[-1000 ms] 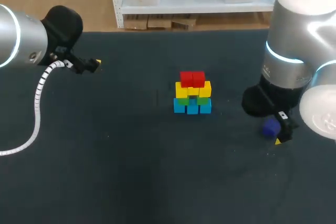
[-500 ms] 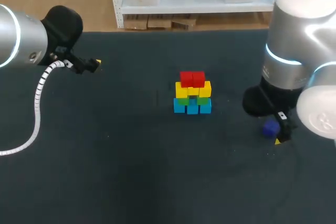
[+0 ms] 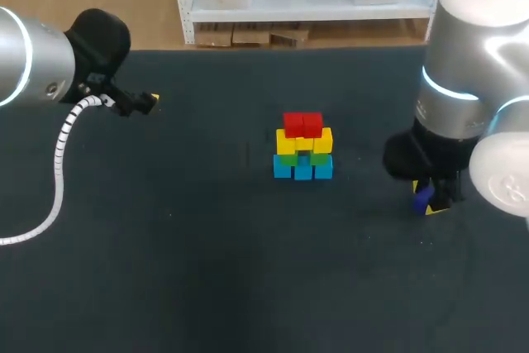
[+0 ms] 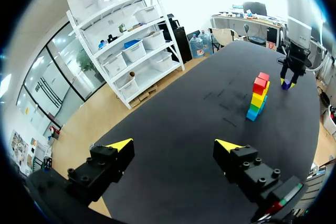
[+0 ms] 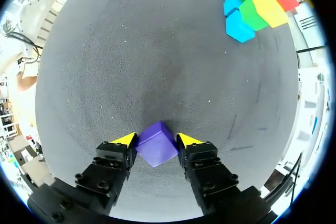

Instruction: Place the blue cubes, place green cubes on the blue cubes, place the yellow cubes on the green cubes, then place the red cubes on the yellow cubes, and place purple cube on the red cubes.

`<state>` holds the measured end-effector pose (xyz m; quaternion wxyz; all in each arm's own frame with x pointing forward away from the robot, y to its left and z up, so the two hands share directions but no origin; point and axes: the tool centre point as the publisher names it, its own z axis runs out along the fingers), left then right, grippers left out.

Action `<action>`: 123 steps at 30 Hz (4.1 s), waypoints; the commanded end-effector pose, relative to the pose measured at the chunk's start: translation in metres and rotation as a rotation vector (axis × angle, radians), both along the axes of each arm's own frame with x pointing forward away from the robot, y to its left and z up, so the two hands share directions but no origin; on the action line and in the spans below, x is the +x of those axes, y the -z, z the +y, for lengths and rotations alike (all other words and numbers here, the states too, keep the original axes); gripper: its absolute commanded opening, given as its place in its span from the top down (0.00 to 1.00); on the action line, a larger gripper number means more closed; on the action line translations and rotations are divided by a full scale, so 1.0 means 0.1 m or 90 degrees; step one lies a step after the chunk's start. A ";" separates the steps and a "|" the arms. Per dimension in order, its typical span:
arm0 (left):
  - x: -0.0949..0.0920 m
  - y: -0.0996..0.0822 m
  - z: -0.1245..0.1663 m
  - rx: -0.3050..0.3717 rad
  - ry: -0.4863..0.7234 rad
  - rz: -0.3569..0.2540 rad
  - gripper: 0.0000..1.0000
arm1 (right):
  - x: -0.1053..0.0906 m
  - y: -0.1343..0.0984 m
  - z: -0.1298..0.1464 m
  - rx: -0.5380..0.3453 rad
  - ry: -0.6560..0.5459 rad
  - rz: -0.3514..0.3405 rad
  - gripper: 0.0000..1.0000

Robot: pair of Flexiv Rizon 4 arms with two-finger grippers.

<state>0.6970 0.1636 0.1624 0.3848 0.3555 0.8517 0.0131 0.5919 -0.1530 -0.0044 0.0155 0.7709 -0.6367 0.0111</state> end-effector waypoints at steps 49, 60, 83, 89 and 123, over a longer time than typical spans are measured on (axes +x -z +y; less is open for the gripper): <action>0.01 0.00 0.01 -0.002 0.003 0.000 0.00 | 0.53 -0.67 0.44 -0.011 0.246 0.078 1.00; 0.01 0.00 0.01 -0.002 0.003 0.000 0.00 | 0.62 -0.35 0.48 -0.002 0.247 0.095 1.00; 0.01 0.00 0.01 -0.002 0.003 0.000 0.00 | 0.49 -0.12 0.41 -0.015 0.252 0.048 1.00; 0.01 0.00 0.01 -0.002 0.003 0.000 0.00 | 0.45 -0.06 0.41 -0.025 0.248 0.048 0.91; 0.01 0.00 0.01 -0.002 0.003 0.000 0.00 | 0.39 -0.25 0.33 0.055 0.007 0.023 0.00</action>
